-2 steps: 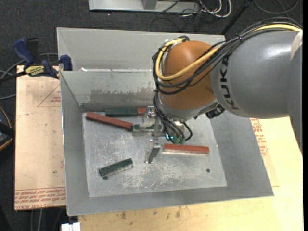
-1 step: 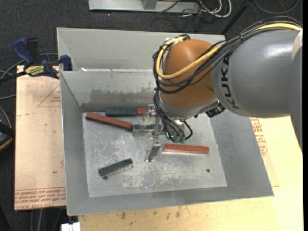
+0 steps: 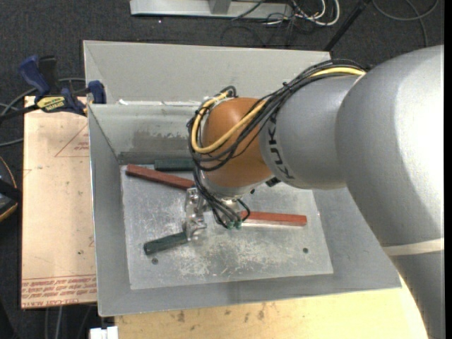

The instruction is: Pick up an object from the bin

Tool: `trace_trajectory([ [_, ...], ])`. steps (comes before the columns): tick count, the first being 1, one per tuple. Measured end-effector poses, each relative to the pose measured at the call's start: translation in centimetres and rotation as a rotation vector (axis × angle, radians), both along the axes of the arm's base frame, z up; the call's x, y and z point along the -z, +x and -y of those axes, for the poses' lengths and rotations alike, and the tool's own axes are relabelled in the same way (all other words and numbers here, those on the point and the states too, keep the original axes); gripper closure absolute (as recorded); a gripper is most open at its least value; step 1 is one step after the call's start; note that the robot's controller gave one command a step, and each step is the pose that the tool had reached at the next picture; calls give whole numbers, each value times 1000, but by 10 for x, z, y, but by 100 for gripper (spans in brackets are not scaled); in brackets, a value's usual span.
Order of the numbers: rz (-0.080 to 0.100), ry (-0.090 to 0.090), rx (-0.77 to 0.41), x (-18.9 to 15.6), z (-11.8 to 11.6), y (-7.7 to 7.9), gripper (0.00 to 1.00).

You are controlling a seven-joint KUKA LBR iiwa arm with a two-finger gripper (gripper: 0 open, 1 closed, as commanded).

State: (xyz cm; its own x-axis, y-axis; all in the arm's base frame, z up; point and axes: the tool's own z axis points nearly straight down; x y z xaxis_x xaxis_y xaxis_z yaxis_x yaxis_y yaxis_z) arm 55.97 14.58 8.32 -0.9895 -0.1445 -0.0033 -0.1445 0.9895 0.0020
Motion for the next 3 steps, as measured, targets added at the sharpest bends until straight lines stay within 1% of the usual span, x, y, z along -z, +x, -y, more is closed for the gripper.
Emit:
trace_trajectory([
  [1,26,7,3,2,0,4,0],
  [2,25,7,3,3,-1,4,0],
  [3,11,1,-220,2,-50,-34,100],
])
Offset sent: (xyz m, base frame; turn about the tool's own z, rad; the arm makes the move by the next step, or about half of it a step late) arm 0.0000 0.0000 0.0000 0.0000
